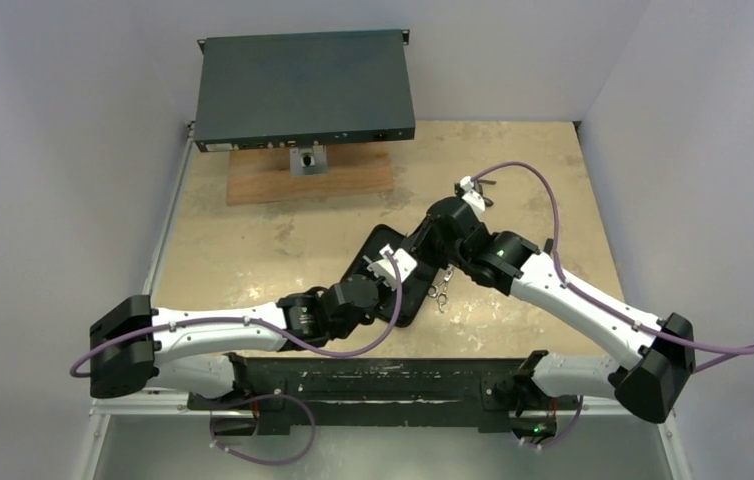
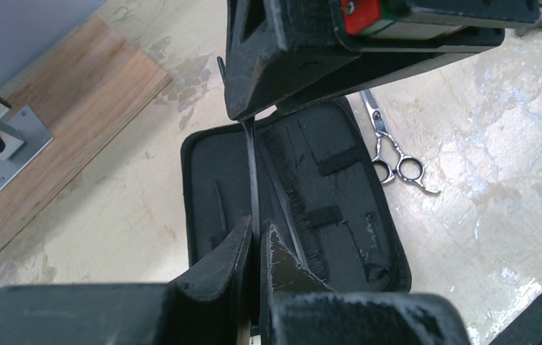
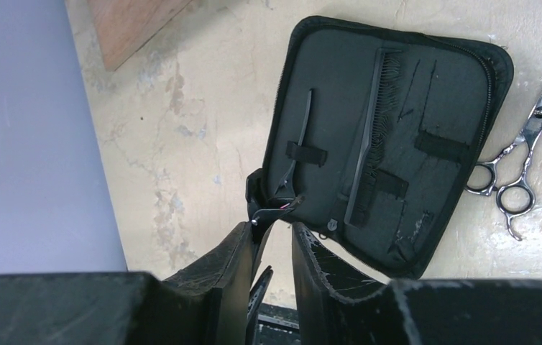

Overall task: Sort the hair-cutting tools
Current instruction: Place the haircut tool in the hairdressing tool bag.

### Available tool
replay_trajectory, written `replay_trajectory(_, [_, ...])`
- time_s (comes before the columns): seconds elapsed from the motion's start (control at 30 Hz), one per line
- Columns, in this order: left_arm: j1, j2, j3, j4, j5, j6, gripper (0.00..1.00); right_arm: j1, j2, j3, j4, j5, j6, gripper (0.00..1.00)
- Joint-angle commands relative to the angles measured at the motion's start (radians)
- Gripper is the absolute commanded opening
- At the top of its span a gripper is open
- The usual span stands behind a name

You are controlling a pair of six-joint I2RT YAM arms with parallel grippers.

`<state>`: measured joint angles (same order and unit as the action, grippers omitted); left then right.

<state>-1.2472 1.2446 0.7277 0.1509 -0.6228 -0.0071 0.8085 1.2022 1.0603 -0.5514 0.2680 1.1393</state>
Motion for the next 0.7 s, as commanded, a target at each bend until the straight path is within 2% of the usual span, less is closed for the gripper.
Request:
replay_trajectory(0.0, [-0.015, 0.001, -0.004, 0.083, -0.052, -0.001, 0.0, -0.011, 0.031, 0.036, 0.013, 0.008, -0.018, 0.24])
replay_trajectory(0.47, [-0.032, 0.008, -0.004, 0.113, -0.06, 0.029, 0.0, -0.012, 0.095, 0.058, 0.003, -0.006, -0.01, 0.24])
replay_trajectory(0.57, [-0.035, 0.015, -0.001, 0.111, -0.068, 0.04, 0.0, -0.013, 0.088, 0.057, 0.005, -0.001, -0.007, 0.18])
replay_trajectory(0.67, [-0.035, 0.019, -0.001, 0.108, -0.07, 0.037, 0.0, -0.012, 0.077, 0.058, 0.004, 0.011, -0.01, 0.0])
